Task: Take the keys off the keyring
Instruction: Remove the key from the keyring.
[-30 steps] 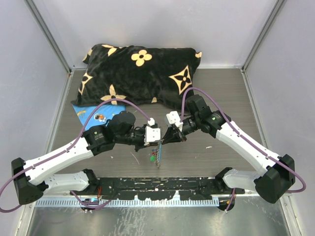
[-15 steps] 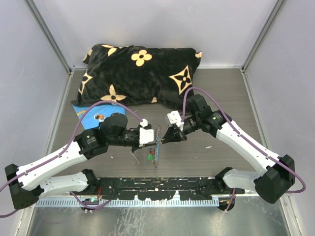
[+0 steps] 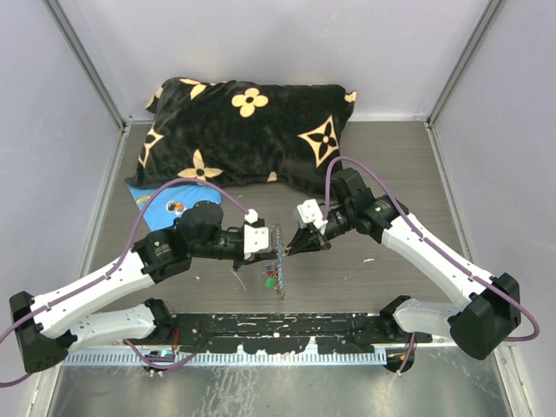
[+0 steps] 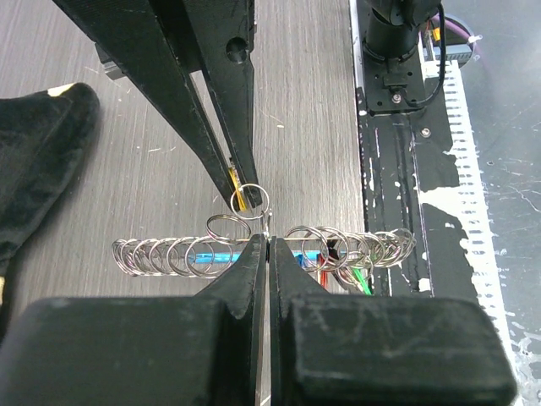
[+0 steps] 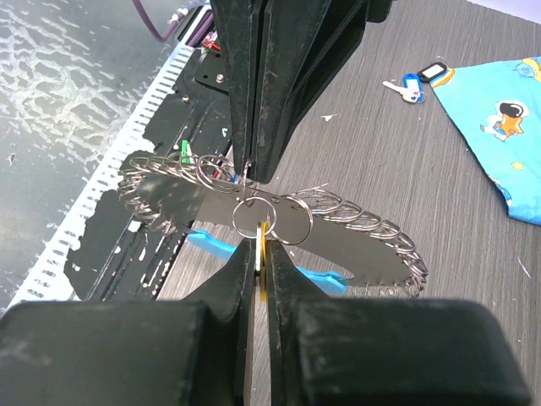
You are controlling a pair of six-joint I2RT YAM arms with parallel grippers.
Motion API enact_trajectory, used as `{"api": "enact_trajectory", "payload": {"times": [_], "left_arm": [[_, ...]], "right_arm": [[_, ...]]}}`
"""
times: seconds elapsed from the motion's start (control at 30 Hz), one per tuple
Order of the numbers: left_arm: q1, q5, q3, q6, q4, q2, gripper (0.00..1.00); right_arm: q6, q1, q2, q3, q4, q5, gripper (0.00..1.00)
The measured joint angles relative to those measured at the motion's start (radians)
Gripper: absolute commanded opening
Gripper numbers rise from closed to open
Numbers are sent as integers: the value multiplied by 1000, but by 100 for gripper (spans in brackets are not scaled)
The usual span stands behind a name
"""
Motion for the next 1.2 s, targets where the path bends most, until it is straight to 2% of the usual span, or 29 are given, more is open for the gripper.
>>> {"api": "enact_trajectory", "payload": {"times": [1.0, 1.2], "left_arm": [[8, -6, -118, -121, 173, -41, 0], [8, -15, -150, -150, 213, -49, 0]], "right_arm": [[-88, 17, 0, -34, -10, 64, 8], [-96, 21, 0, -37, -10, 77, 16]]}}
